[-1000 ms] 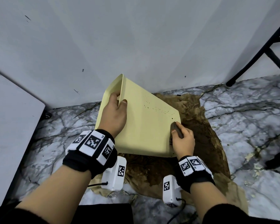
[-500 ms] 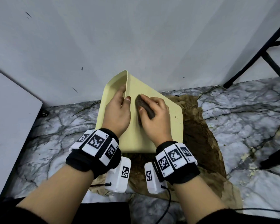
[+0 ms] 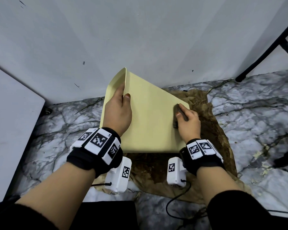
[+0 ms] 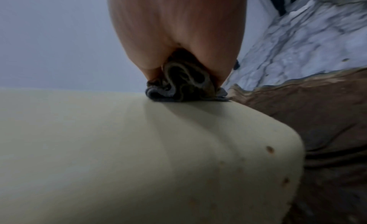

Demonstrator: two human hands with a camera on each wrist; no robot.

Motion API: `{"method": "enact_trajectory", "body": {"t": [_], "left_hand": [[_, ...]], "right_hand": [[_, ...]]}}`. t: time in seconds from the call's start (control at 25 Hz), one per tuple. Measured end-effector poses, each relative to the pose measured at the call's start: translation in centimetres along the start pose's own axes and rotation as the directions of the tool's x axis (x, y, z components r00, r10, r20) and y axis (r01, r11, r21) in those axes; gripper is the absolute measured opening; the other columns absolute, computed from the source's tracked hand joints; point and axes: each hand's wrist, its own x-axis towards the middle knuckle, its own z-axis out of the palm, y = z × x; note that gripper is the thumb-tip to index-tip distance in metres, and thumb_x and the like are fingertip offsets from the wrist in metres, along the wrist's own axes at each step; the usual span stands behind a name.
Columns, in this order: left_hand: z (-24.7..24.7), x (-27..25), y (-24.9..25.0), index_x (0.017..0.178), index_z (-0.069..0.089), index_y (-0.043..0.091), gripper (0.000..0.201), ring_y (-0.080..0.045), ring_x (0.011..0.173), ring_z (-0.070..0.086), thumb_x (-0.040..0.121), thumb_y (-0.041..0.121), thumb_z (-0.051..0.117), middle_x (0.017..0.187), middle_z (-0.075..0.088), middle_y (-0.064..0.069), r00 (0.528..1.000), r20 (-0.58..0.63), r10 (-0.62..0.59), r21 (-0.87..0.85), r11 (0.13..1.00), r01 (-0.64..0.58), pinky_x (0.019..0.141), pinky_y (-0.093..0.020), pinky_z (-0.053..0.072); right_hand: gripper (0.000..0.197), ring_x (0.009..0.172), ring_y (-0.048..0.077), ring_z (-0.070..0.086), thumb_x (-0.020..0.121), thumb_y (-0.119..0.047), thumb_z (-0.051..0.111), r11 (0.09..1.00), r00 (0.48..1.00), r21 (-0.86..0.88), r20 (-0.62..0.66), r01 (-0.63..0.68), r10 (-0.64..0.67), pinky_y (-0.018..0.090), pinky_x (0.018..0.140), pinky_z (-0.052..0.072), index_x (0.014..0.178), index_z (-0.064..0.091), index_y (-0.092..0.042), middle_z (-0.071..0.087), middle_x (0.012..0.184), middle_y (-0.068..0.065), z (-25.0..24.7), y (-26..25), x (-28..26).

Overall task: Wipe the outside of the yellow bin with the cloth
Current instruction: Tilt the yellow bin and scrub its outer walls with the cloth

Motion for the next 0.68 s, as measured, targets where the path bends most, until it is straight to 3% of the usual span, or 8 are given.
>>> {"method": "enact_trajectory", "body": {"t": [0.12, 0.28, 0.36, 0.48, 0.56, 0.68], "left_hand": [[0.0, 0.1, -0.1, 0.134, 0.039, 0.025, 0.040, 0.002, 0.068, 0.047, 0.095, 0.018, 0.035, 0.075, 0.052, 0.008, 1.000, -0.005, -0.002, -0.020, 1.000, 0.002, 0.059, 0.000, 0.034], [0.0, 0.1, 0.2, 0.134, 0.039, 0.026, 0.040, 0.003, 0.068, 0.047, 0.095, 0.018, 0.035, 0.073, 0.051, 0.014, 1.000, -0.012, -0.013, -0.015, 1.000, 0.013, 0.059, 0.001, 0.034], [0.0, 0.0, 0.4, 0.134, 0.039, 0.023, 0.040, -0.001, 0.072, 0.049, 0.095, 0.016, 0.034, 0.080, 0.055, 0.014, 1.000, -0.020, -0.014, -0.022, 1.000, 0.013, 0.059, -0.001, 0.036], [0.1, 0.1, 0.7, 0.134, 0.040, 0.020, 0.040, -0.012, 0.084, 0.049, 0.095, 0.014, 0.034, 0.095, 0.060, 0.001, 0.999, -0.034, -0.007, 0.000, 1.000, 0.007, 0.062, -0.015, 0.031], [0.2, 0.0, 0.8, 0.132, 0.042, 0.018, 0.039, -0.012, 0.088, 0.049, 0.094, 0.012, 0.034, 0.106, 0.064, -0.009, 0.999, -0.044, 0.008, 0.014, 1.000, -0.008, 0.067, -0.013, 0.030], [0.1, 0.1, 0.7, 0.133, 0.042, 0.016, 0.040, -0.012, 0.097, 0.051, 0.094, 0.011, 0.034, 0.120, 0.062, -0.009, 0.999, -0.047, 0.014, 0.020, 1.000, -0.013, 0.072, -0.009, 0.030]], "right_hand": [[0.033, 0.124, 0.033, 0.040, 0.091, -0.027, 0.049, 0.989, 0.989, -0.032, -0.009, -0.147, 0.147, 0.040, 0.111, 0.030, 0.124, 0.053, -0.029, 0.044, 0.133, 0.010, -1.1, 1.7, 0.4], [0.035, 0.124, 0.034, 0.037, 0.092, -0.025, 0.046, 0.984, 0.985, -0.048, -0.034, -0.172, 0.170, 0.034, 0.106, 0.028, 0.127, 0.051, -0.028, 0.042, 0.136, 0.009, -0.9, 0.5, -0.5], [0.036, 0.121, 0.034, 0.036, 0.091, -0.021, 0.046, 0.996, 0.998, -0.063, -0.007, -0.070, 0.070, 0.028, 0.102, 0.025, 0.126, 0.052, -0.027, 0.043, 0.134, 0.008, 0.4, -1.9, -1.7], [0.037, 0.118, 0.032, 0.040, 0.089, -0.020, 0.047, 0.975, 0.975, -0.066, 0.078, 0.212, -0.206, 0.023, 0.094, 0.020, 0.124, 0.053, -0.028, 0.048, 0.129, 0.009, 3.6, -6.2, -3.9], [0.041, 0.116, 0.032, 0.043, 0.085, -0.024, 0.042, 0.929, 0.927, -0.058, 0.115, 0.365, -0.357, 0.024, 0.092, 0.019, 0.124, 0.052, -0.028, 0.051, 0.126, 0.009, 5.2, -8.4, -5.2], [0.042, 0.116, 0.031, 0.041, 0.086, -0.023, 0.040, 0.902, 0.892, -0.039, 0.176, 0.430, -0.417, 0.024, 0.095, 0.020, 0.126, 0.050, -0.030, 0.049, 0.127, 0.008, 5.2, -9.2, -5.6]]}}
